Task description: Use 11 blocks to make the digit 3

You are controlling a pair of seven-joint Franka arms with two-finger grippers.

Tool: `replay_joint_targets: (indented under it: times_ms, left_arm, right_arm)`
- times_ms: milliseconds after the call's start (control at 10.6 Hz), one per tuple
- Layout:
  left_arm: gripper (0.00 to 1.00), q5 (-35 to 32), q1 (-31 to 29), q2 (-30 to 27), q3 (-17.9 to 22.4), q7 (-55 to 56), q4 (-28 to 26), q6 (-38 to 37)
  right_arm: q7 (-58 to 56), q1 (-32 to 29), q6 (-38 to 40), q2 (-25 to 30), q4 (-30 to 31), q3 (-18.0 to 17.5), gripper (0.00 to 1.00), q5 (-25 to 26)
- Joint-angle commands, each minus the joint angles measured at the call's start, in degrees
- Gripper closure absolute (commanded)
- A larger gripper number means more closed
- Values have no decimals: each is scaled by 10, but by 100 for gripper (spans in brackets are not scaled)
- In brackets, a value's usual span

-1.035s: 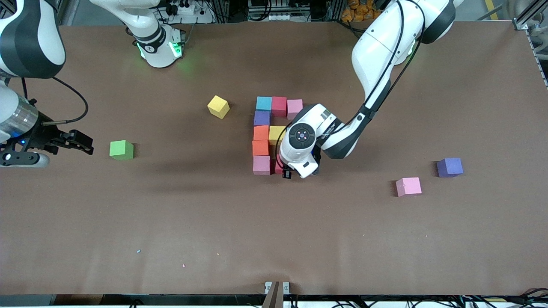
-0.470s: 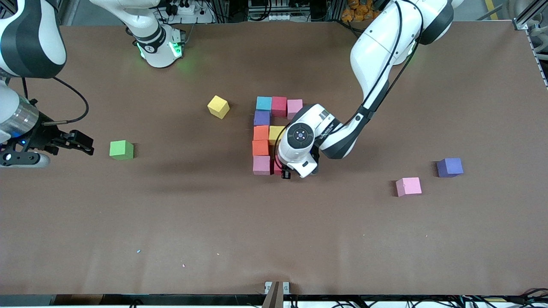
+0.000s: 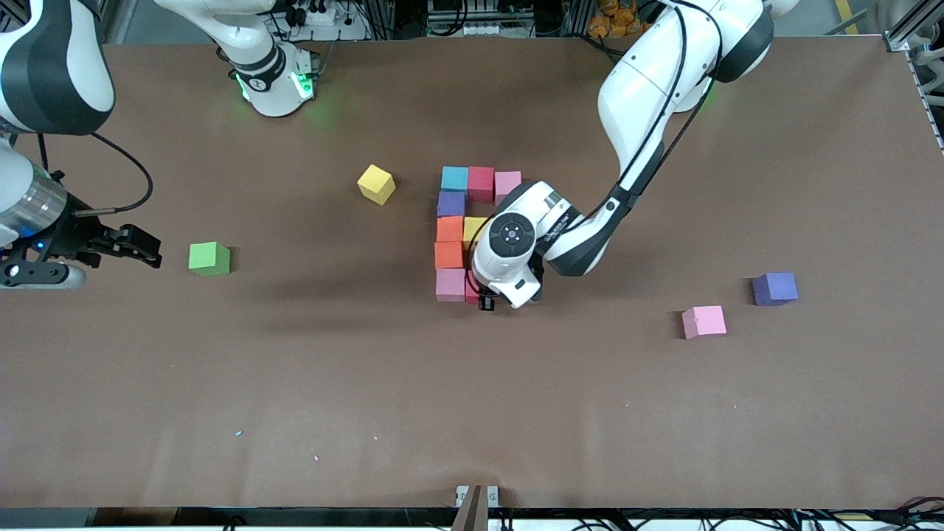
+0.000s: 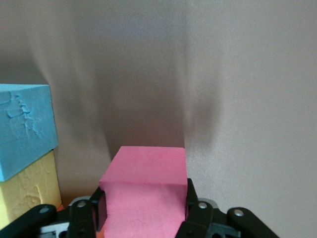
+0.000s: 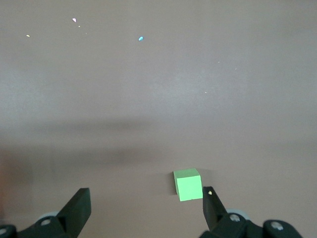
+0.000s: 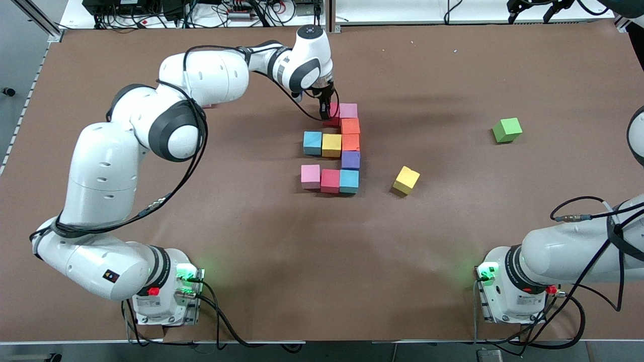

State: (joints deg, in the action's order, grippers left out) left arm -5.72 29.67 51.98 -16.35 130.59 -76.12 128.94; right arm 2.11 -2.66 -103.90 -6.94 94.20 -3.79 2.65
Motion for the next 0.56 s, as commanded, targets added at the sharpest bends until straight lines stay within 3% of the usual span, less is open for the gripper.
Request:
replay_joint_targets:
  times_ms: [0, 470]
  left_arm:
    - [100, 12, 15, 22, 12, 6, 22, 7]
    - [100, 12, 21, 22, 12, 4, 20, 8]
  right_arm:
    - [1, 2, -2, 4, 2, -1, 0, 12]
    - [1, 1, -2, 4, 2, -1, 0, 11]
